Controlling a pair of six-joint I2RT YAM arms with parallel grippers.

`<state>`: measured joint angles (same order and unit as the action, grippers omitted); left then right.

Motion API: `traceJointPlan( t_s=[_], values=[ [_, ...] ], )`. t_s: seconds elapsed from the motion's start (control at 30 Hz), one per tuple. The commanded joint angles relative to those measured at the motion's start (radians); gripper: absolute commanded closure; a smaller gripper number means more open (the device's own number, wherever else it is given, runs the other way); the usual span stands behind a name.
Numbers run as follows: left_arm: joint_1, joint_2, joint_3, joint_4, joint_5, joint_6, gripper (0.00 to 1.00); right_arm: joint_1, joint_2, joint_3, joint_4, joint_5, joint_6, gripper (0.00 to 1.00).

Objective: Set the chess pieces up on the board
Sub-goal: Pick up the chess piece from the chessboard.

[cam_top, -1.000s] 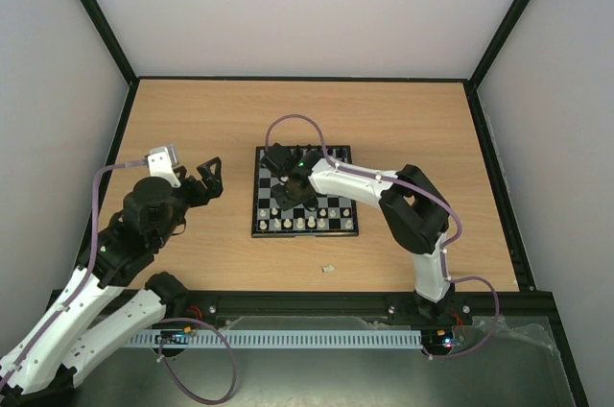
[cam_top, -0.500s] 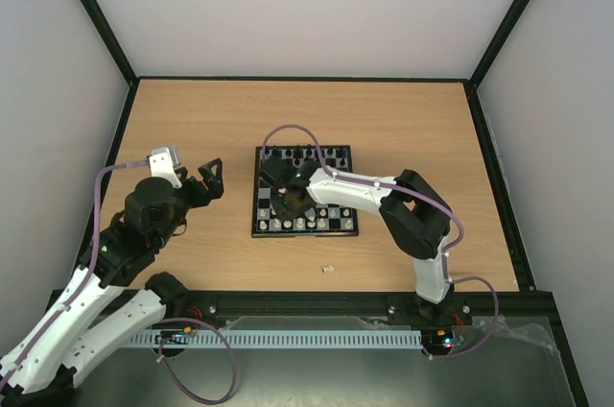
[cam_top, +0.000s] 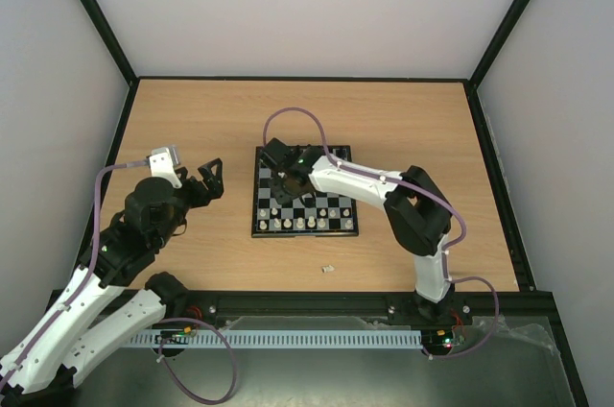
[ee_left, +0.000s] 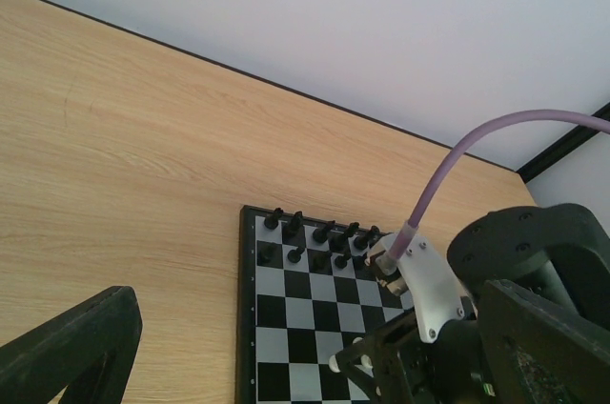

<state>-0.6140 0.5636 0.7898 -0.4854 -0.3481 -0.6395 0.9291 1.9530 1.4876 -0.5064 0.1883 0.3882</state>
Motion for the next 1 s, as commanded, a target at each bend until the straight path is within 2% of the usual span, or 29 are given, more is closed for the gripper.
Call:
traceJointPlan(
  t_s=[0.0, 0.3, 0.7, 0.97],
  values=[
    [0.002, -0.002, -0.004, 0.006, -0.005, -0.002, 0.0, -0.014, 0.049, 0.043, -0.047, -0.003, -0.019, 0.62],
    [0.001, -0.001, 0.005, 0.004, -0.009, 0.001, 0.01, -0.025, 0.085, 0.058, -0.041, -0.019, -0.026, 0.67],
    [0.002, 0.0, 0.004, 0.004, -0.01, 0.004, 0.01, -0.03, 0.093, 0.058, -0.04, -0.038, -0.029, 0.89],
    [0.002, -0.001, -0.003, 0.006, -0.008, -0.001, 0.0, -0.021, 0.005, -0.014, -0.041, -0.056, -0.018, 0.92]
  ],
)
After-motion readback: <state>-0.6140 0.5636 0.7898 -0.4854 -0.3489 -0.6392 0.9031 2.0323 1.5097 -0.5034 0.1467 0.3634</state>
